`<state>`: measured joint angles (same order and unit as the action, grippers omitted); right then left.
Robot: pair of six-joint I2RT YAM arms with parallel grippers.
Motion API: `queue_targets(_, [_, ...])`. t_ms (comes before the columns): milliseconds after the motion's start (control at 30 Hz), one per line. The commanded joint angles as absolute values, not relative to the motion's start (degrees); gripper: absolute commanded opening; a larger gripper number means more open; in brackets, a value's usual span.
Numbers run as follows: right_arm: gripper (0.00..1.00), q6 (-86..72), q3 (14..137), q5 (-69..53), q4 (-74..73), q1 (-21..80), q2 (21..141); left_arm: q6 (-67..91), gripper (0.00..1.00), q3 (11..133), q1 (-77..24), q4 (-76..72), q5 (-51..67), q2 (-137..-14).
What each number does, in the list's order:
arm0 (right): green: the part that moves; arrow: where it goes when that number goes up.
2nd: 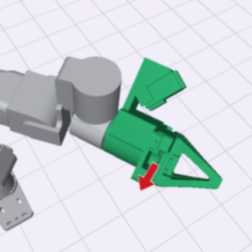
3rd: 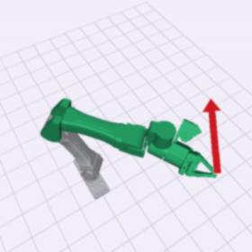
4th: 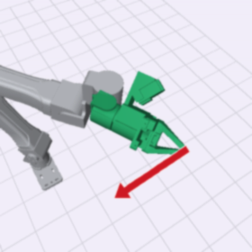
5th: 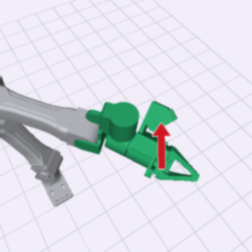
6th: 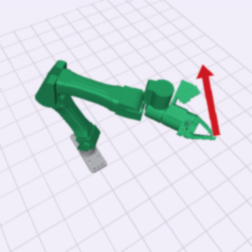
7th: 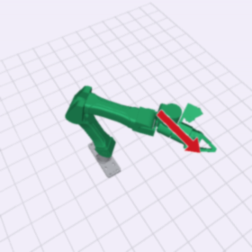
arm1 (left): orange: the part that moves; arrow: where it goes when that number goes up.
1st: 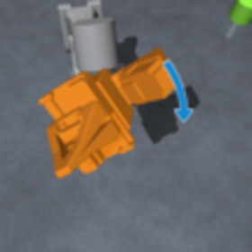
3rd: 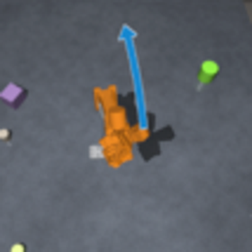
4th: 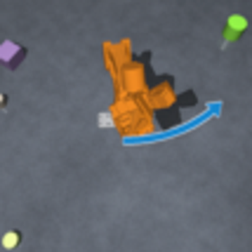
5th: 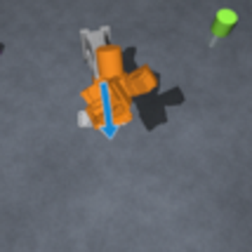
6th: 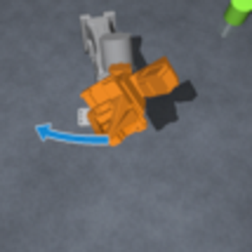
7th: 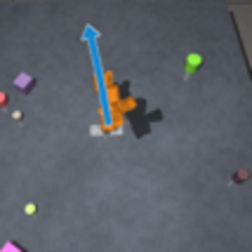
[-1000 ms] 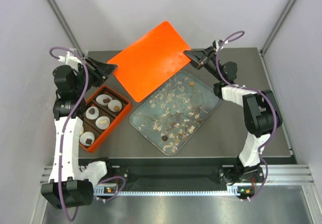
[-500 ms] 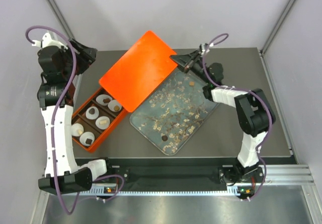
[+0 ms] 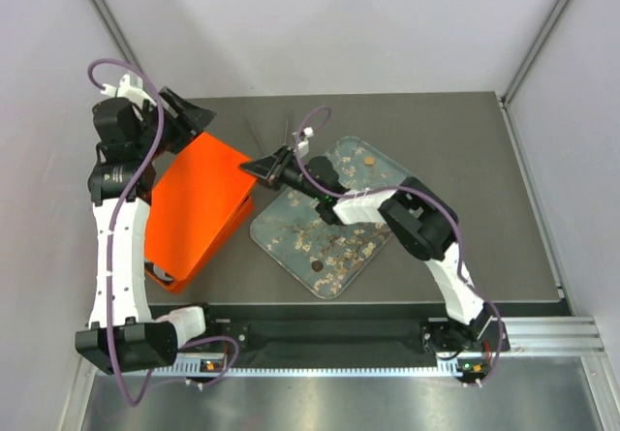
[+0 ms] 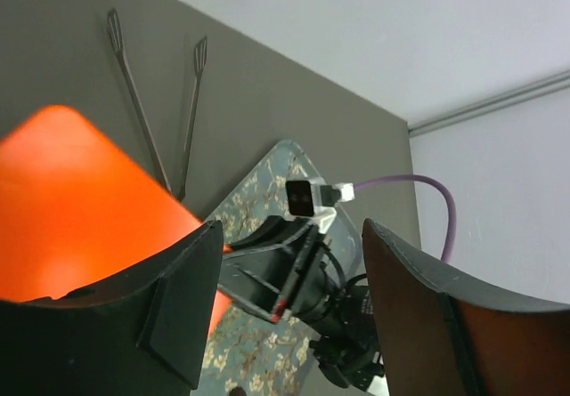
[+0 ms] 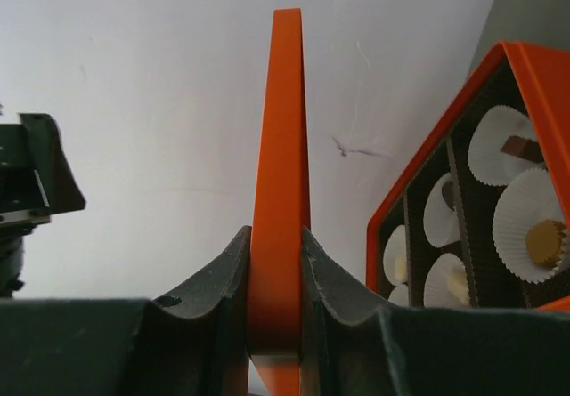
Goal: Pack the chocolate
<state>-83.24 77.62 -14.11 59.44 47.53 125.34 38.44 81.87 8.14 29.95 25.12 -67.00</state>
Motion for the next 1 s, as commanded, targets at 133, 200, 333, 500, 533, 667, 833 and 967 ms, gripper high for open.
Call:
queue_targets(133, [0.0,-82.7,84.4,-8.6,63.2,51.1,128.5,36.8,0.69,77.1,8.2,24.8,27.6,-65.0])
queue_targets(200, [0.0,-82.8,84.7,-8.3,63.1,51.9,129.8,36.2,0.69,75.8,8.3,24.5,27.3,-65.0])
queue_targets(333, [0.0,-83.2,86.2,-5.9,65.1,53.6,132.2,35.4,0.69,74.4,8.3,24.6,25.0,-64.8])
queue_targets(500, [0.0,-83.5,88.7,-3.7,65.0,55.2,135.3,35.9,0.69,73.9,8.3,23.8,23.5,-66.0])
queue_targets(533, [0.0,-83.7,89.4,-3.3,65.1,55.6,135.6,36.0,0.69,73.9,8.3,23.8,23.6,-66.9])
queue_targets(667, [0.0,-83.8,91.0,-2.6,64.3,56.2,136.8,38.4,0.69,73.7,8.3,23.7,21.8,-68.6])
queue_targets(833, [0.0,-83.4,91.0,-1.8,64.4,57.2,137.7,42.8,0.69,71.9,8.4,23.4,14.1,-68.6])
queue_targets(967, [0.0,-83.4,90.4,-1.1,65.2,57.3,138.4,44.0,0.69,70.1,8.9,22.2,13.4,-68.6])
